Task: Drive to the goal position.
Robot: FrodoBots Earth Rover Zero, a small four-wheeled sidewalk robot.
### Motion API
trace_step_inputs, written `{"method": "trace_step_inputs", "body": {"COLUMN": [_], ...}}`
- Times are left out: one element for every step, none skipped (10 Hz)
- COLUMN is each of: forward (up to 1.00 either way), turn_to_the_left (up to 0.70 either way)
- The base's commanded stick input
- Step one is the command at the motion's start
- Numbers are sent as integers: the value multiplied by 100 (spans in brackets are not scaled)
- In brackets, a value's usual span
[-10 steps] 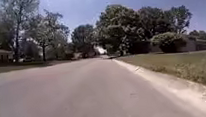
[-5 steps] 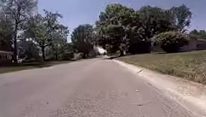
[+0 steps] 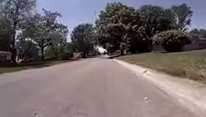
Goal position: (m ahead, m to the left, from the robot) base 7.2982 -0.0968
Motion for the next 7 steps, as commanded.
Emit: {"method": "trace_step_inputs", "body": {"forward": [70, 70, 70, 70, 70, 70, 70], "turn_to_the_left": [0, 0, 0, 0, 0, 0, 0]}}
